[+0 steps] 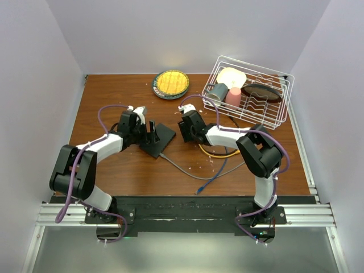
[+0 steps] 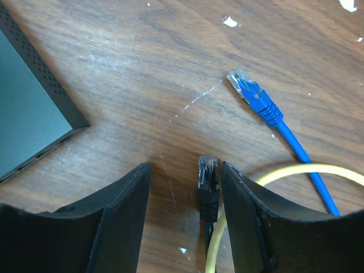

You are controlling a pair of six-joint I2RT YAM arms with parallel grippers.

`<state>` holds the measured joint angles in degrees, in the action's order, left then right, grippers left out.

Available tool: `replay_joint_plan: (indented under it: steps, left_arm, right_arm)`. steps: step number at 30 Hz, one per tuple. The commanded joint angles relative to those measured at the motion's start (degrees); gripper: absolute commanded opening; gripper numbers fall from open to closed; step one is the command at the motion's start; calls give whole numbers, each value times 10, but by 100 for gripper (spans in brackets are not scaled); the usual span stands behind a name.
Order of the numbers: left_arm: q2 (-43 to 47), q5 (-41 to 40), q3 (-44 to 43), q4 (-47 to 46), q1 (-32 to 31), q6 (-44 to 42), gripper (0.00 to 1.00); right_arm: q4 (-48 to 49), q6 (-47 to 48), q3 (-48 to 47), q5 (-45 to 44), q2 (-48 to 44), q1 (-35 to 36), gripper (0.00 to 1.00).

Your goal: Insert the plug into the switch port

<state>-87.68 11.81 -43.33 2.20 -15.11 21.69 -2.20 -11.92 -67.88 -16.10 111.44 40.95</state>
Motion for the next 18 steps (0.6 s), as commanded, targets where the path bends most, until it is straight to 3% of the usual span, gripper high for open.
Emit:
replay_joint_plan:
  steps: [1, 5, 18]
  left_arm:
    - [-12, 30, 3, -12, -1, -9, 86]
    - [-16, 34, 1, -13, -1, -11, 86]
    - [11, 7, -2, 4, -1, -9, 86]
  right_arm:
    - [-7, 3, -24, -25, 0, 1, 56]
    - [-26, -3, -19, -20, 2, 0, 42]
    - [-81, -30, 48, -18, -54, -2, 45]
